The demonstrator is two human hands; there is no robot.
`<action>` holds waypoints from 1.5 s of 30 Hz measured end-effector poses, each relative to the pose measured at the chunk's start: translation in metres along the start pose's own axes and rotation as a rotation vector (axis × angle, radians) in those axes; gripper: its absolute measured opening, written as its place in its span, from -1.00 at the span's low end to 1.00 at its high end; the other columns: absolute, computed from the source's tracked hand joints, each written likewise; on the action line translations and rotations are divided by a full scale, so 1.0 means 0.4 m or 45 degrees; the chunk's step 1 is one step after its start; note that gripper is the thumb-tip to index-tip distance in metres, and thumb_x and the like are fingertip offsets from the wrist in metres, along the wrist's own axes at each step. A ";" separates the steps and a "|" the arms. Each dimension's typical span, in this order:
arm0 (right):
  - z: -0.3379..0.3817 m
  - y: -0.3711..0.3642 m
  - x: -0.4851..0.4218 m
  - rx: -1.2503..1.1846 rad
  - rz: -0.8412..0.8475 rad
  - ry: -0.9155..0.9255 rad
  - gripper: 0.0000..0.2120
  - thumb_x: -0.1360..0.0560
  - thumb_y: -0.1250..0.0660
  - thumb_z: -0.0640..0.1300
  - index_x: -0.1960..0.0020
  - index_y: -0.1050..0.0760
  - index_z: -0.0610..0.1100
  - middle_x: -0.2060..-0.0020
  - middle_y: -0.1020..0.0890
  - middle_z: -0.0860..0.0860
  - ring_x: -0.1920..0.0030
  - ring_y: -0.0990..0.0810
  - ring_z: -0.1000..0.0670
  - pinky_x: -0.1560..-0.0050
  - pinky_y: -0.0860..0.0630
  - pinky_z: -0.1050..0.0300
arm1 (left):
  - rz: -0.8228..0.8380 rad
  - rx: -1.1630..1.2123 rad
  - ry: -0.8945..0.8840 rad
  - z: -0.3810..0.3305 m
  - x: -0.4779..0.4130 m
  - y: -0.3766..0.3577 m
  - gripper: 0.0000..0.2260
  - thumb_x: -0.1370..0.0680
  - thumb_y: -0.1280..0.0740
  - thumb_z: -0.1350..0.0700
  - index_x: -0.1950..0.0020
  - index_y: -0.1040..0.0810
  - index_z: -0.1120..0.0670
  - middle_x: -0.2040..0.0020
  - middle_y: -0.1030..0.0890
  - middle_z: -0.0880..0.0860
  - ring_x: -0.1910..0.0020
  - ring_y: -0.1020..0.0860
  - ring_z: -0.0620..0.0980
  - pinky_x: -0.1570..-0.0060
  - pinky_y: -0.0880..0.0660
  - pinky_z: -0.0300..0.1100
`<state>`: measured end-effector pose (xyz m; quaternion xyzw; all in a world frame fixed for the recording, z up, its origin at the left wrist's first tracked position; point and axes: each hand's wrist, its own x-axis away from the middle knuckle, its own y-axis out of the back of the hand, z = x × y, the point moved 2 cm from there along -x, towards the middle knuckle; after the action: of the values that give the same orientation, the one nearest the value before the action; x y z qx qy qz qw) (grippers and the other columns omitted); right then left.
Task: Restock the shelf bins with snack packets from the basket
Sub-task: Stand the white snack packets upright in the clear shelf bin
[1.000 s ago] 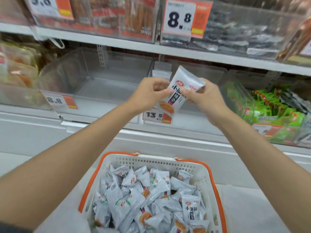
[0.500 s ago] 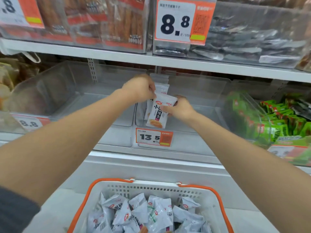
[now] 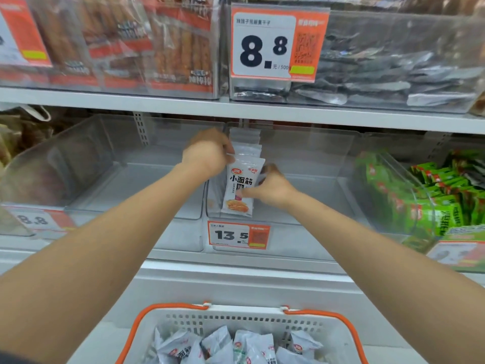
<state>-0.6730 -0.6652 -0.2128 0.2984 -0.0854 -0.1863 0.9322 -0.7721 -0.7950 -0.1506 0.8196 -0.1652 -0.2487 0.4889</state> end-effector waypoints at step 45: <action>-0.036 -0.114 0.466 0.359 -0.209 0.480 -0.90 -0.43 -0.30 -0.26 0.09 -0.50 -0.11 0.23 -0.51 0.08 0.21 -0.48 0.03 0.19 -0.43 0.11 | 0.145 0.494 0.284 -0.014 0.553 -0.088 -0.91 -0.44 -0.40 0.09 0.24 -0.52 -0.03 0.35 -0.50 -0.13 0.31 -0.50 -0.11 0.27 -0.40 -0.19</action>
<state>-0.5117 -0.7660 -0.2423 0.4609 0.0894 -0.1886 0.8626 -0.5863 -0.8884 -0.2339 0.9101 -0.2008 -0.0921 0.3507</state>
